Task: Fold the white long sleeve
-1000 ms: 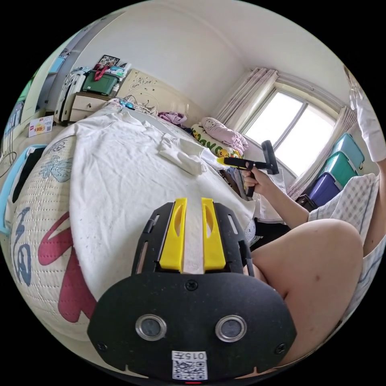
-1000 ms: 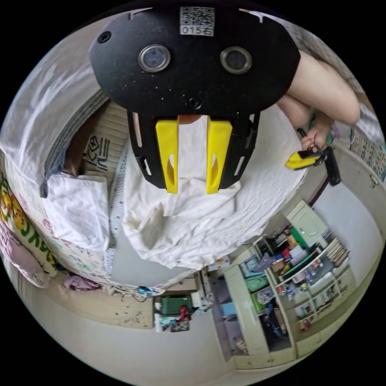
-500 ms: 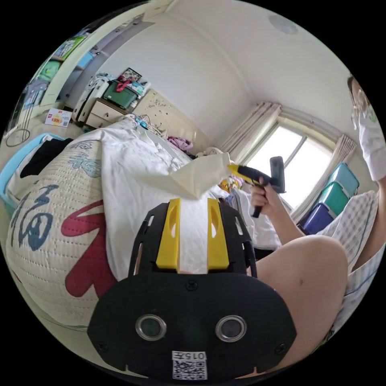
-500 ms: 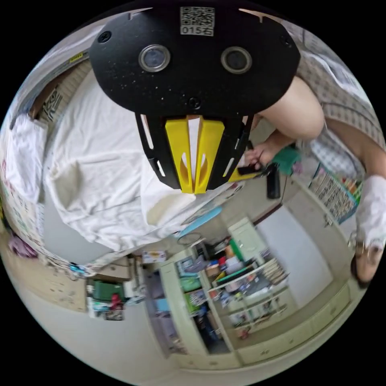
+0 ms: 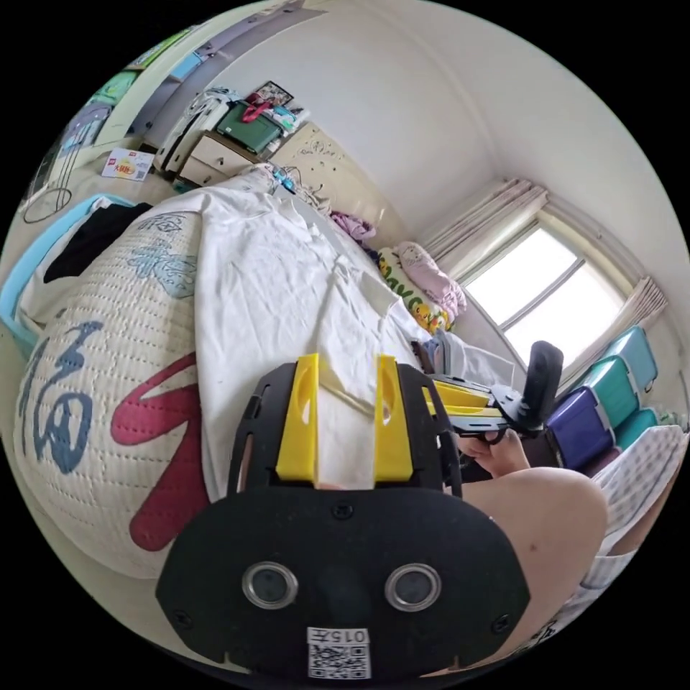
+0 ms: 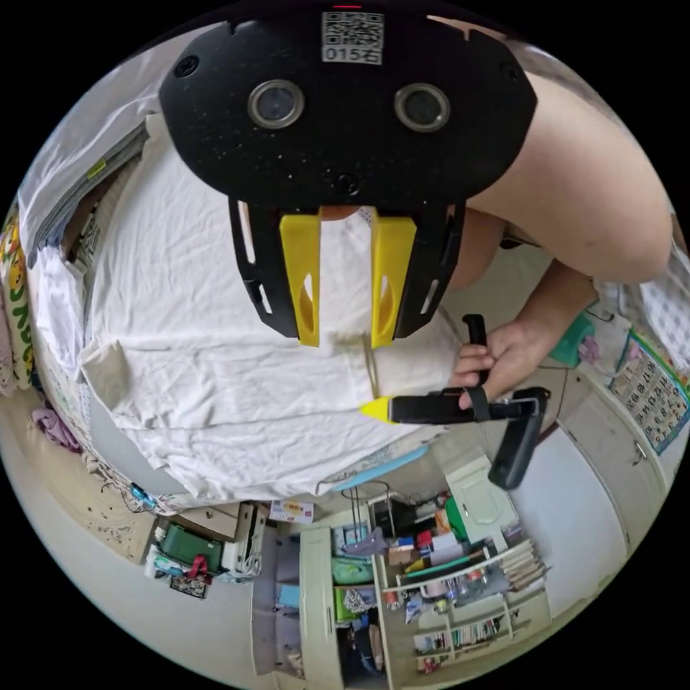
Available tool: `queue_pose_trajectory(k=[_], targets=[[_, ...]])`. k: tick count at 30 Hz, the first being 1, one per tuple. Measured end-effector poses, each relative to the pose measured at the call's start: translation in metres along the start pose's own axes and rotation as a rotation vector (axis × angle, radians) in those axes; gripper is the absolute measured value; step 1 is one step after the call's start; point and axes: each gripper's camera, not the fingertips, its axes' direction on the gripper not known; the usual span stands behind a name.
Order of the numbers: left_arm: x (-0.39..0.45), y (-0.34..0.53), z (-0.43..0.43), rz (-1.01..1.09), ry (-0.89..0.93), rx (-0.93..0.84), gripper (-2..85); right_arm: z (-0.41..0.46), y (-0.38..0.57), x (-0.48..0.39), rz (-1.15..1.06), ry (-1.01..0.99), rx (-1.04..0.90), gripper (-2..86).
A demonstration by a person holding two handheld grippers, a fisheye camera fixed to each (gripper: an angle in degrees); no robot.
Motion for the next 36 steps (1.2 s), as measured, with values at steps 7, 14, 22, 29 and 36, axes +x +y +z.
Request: queue_pose_trajectory(k=[7, 14, 22, 29, 36], targets=[[0.013, -0.003, 0.002, 0.068, -0.079, -0.036, 0.1, 0.011, 0.020, -0.012, -0.041, 0.011, 0.012, 0.7], [0.029, 0.013, -0.042, 0.109, -0.079, 0.112, -0.4, -0.010, 0.042, -0.022, -0.109, -0.116, 0.159, -0.9], [0.020, 0.034, -0.040, 0.055, -0.145, 0.088, -0.4, 0.016, 0.059, -0.028, -0.182, -0.115, 0.059, -0.9], [0.034, 0.039, -0.039, 0.098, -0.213, 0.079, -0.5, 0.017, 0.072, -0.021, -0.183, -0.140, 0.053, -0.9], [0.050, 0.046, -0.043, 0.122, -0.295, 0.098, -0.4, 0.021, 0.077, -0.015, -0.218, -0.205, 0.048, -0.9]])
